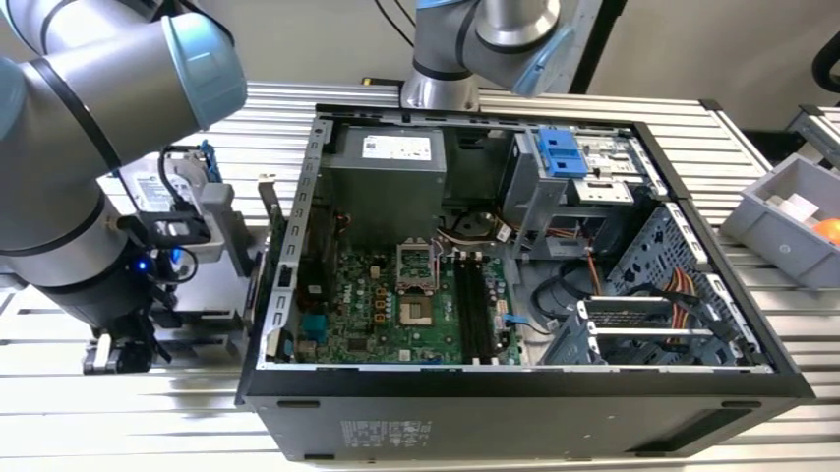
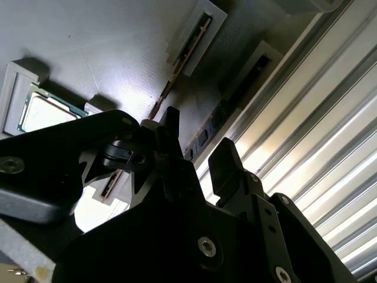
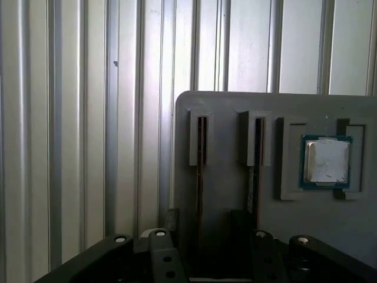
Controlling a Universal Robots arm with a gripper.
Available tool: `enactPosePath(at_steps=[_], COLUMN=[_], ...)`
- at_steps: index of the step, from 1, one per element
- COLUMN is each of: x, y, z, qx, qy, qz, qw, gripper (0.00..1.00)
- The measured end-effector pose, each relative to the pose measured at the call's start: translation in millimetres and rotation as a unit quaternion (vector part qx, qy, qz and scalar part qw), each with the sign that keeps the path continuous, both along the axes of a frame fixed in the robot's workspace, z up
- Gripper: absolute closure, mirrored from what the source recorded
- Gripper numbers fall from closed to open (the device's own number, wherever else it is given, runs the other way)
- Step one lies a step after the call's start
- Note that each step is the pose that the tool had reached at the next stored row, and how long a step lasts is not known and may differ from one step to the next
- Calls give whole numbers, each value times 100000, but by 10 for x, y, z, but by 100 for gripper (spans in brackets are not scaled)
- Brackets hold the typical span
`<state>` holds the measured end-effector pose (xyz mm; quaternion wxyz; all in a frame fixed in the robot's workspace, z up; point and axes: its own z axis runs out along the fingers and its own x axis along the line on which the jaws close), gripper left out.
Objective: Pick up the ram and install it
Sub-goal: 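Pick up the ram and move it above insertion slot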
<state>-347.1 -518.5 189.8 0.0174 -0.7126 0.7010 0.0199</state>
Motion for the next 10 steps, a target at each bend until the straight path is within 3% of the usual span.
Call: enactPosePath(at_steps=[7, 8, 10], x=[0, 0, 0], y=[0, 0, 0], z=[-2, -3, -3], qx=[1, 1, 2], qy=[-1, -2, -2], qz=[0, 0, 0], qw=[100000, 100000, 100000], gripper=[0, 100, 100])
